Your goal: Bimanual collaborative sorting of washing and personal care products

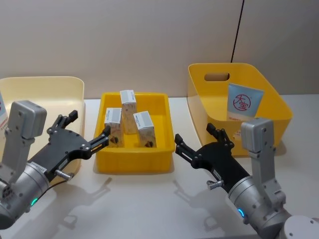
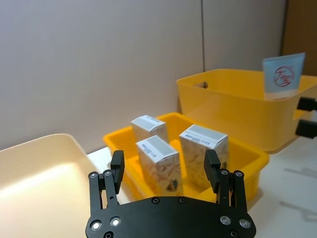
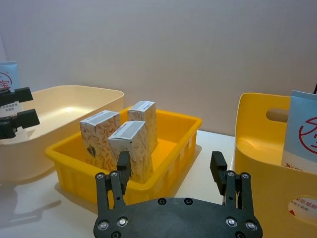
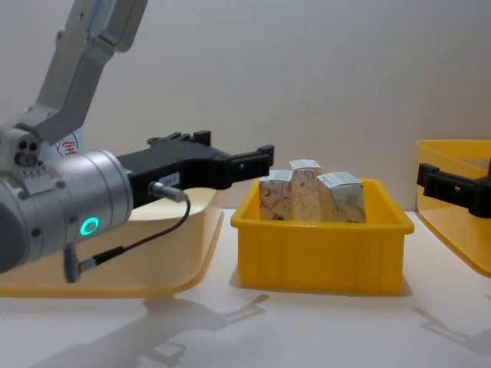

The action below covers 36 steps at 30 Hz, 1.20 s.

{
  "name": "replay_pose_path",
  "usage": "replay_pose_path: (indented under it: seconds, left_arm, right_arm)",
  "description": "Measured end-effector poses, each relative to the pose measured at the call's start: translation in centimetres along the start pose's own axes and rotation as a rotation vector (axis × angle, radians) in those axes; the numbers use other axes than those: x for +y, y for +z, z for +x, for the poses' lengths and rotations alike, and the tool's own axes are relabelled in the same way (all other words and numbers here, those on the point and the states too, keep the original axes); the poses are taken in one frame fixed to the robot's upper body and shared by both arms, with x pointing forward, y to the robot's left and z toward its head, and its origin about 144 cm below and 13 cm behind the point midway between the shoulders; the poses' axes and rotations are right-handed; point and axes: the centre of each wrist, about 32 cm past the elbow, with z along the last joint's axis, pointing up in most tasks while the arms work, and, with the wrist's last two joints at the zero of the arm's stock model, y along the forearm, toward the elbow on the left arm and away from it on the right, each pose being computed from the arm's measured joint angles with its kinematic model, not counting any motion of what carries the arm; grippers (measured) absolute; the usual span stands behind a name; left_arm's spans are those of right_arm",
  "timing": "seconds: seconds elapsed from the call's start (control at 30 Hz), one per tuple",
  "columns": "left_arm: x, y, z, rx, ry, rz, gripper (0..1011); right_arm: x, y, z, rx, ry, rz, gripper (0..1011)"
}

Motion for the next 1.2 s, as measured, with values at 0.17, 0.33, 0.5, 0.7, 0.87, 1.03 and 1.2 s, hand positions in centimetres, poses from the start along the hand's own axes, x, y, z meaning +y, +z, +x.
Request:
replay_pose_path:
  seconds: [0.17, 0.33, 0.5, 0.7, 0.87, 1.03, 1.2]
  left_arm:
    - [0.8, -0.3, -0.4, -0.045, 0.063, 0.022, 1000]
    - [1.4, -0.5, -0.7, -0.084, 0.115, 0.038, 1000]
    - [2.1, -0.7, -1.1, -0.125, 0.167, 0.052, 1000]
    - [2.5, -0.8, -1.3, -0.152, 0.201, 0.058, 1000]
    - [2.5, -0.8, -1.4, -0.155, 0.205, 0.059, 1000]
    - [2.5, -0.8, -1.4, -0.156, 0.206, 0.059, 1000]
    - [2.5, -0.8, -1.4, -0.156, 0.206, 0.059, 1000]
  right_arm:
    - [0.0, 0.0, 0.1, -0.002, 0.007, 0.0, 1001]
    - [0.1, 0.2, 0.3, -0.008, 0.024, -0.001, 1001]
    - [0.6, 0.6, 0.6, -0.02, 0.058, -0.002, 1001]
    - [1.5, 1.1, 0.7, -0.029, 0.093, -0.004, 1001]
    - [2.4, 1.4, 0.5, -0.039, 0.119, -0.008, 1001]
    - [3.4, 1.8, 0.0, -0.05, 0.13, -0.012, 1001]
    - [4.1, 1.9, -0.5, -0.06, 0.136, -0.017, 1001]
